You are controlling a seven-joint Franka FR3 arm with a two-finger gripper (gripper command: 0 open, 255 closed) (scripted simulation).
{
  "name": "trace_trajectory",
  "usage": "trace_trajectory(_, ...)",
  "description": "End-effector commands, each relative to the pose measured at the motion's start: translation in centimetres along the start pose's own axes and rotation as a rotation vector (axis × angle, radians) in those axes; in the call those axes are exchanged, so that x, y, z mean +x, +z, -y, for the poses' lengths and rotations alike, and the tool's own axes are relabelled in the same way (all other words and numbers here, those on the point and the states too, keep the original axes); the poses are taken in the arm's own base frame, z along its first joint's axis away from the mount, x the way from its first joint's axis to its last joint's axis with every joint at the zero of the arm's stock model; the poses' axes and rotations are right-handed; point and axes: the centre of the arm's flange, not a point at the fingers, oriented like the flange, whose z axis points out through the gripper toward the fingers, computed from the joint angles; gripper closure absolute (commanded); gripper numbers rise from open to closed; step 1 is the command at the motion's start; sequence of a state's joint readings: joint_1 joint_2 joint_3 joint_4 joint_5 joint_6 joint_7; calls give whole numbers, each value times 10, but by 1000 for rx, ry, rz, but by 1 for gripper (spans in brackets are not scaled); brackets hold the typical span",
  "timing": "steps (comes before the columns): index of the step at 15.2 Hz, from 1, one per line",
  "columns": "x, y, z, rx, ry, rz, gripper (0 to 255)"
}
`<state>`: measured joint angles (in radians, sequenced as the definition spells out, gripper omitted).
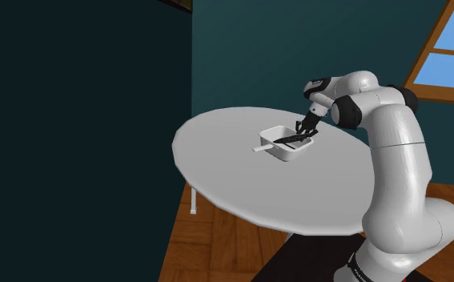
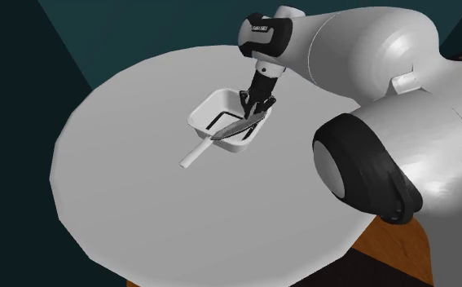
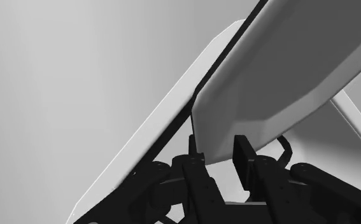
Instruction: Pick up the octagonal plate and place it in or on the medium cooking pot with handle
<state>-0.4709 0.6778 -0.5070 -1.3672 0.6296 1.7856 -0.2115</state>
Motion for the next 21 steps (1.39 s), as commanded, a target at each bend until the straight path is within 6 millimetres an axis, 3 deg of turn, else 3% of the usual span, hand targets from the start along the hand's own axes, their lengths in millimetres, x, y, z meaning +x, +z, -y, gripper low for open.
trace_trajectory(1, 1, 15, 13, 43, -11, 24, 255)
trace_trajectory(6, 1, 15, 13, 43, -11, 24, 255)
trace_trajectory(7, 1, 13, 13, 43, -11, 24, 0)
trace_trajectory(12, 1, 15, 13, 43, -11, 24, 0)
trace_trajectory(16, 2, -35, 11, 43, -11, 24, 0)
trace_trajectory(21, 2, -35, 11, 43, -11, 24, 0)
